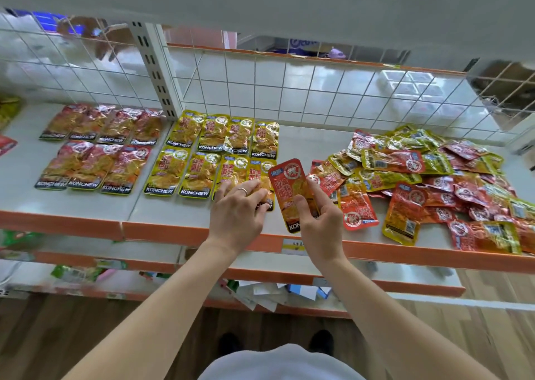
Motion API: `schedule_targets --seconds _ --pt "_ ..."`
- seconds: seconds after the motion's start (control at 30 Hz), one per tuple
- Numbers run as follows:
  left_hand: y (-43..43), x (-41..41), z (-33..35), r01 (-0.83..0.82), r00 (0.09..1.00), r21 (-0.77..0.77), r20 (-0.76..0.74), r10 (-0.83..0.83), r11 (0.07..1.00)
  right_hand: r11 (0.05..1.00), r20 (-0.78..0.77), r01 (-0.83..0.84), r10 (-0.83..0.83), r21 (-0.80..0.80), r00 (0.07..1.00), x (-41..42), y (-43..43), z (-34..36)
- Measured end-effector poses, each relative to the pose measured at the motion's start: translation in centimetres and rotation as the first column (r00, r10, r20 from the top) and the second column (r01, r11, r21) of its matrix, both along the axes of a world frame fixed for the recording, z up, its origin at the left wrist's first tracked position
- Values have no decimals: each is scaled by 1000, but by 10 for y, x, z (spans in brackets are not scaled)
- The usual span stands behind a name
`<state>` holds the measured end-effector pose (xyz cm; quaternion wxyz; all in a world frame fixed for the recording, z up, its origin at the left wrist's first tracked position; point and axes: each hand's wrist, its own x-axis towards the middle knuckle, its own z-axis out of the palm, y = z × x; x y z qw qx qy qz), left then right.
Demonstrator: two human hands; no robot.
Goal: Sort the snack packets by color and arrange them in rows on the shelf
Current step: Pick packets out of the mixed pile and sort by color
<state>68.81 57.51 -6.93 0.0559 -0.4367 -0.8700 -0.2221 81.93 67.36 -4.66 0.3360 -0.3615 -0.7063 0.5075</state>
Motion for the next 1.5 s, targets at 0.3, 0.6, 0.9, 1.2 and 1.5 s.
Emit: schedule_targets --seconds 0.3,0.6,0.9,1.2,1.5 --pt "0 -3 -12 20 1000 102 -1 -21 995 992 15 71 -70 -100 997 5 5 -8" --pt "-6 -2 -17 82 988 270 -148 -42 959 963 -79 49 -72 -265 994 5 6 -1" --pt "-26 6 16 -63 997 310 -16 71 949 911 -139 -78 24 -404 990 11 10 13" --pt "-103 32 37 -124 991 80 -32 127 989 783 -331 -261 74 -565 941 17 -32 24" --pt "-172 22 49 -211 977 137 2 213 968 772 -250 -374 282 -514 926 1 -105 37"
